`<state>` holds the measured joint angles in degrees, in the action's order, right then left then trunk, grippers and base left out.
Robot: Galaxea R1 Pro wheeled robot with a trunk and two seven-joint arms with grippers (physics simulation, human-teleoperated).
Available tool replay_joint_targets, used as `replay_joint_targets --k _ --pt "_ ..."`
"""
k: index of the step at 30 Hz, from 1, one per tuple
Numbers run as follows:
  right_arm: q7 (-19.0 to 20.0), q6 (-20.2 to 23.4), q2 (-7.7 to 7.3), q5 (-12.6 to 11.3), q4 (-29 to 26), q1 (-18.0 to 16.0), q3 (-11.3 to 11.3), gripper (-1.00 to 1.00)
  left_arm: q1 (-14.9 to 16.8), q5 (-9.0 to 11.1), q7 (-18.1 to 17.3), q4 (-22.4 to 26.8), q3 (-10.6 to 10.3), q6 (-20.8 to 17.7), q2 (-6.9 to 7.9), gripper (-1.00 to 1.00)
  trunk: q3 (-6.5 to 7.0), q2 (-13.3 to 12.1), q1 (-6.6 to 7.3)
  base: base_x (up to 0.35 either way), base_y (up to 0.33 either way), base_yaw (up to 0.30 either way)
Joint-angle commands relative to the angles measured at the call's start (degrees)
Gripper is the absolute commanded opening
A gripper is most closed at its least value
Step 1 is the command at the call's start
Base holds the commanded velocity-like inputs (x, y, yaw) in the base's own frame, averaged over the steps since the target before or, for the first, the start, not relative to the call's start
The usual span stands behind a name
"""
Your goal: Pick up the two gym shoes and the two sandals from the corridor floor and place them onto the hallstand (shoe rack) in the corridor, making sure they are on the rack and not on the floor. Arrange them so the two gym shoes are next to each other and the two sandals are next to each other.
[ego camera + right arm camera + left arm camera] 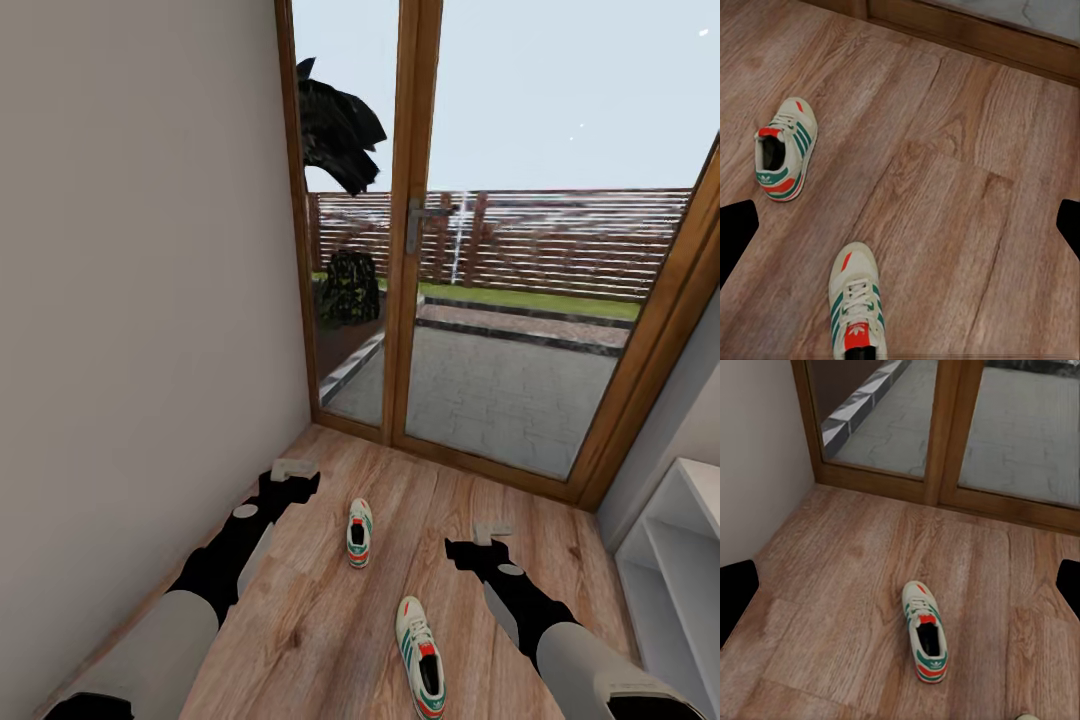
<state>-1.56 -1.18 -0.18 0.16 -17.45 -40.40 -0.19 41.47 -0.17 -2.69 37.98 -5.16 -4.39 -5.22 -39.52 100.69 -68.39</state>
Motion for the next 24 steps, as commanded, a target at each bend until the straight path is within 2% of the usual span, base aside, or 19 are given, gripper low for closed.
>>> replay_joint_targets --k 1,7,19,24 --pt "-0.11 -0.1 0.0 0.01 0.03 -0.03 -0.02 1.0 0.01 -0.01 -0.11 0.1 0.02 -0.3 -0.01 1.0 -0.05 0.03 0.01 0.0 0.0 0.0" --pt "-0.06 -0.12 0.01 0.01 0.01 -0.03 -0.06 1.0 0.01 0.0 0.03 0.08 0.03 -0.19 0.03 1.0 -0.05 0.03 0.01 0.0 0.0 0.0" --pt "-0.03 -2.65 0.01 0.01 0.03 -0.03 0.01 1.0 0.01 0.0 0.05 0.08 0.06 -0.22 0.03 1.0 -2.22 4.84 -2.63 0.0 0.0 0.003" --pt "-0.03 -3.33 0.01 0.01 0.04 -0.03 0.02 1.0 0.01 0.0 0.06 0.08 0.06 -0.25 0.03 1.0 -3.22 6.84 -3.73 0.0 0.0 0.091"
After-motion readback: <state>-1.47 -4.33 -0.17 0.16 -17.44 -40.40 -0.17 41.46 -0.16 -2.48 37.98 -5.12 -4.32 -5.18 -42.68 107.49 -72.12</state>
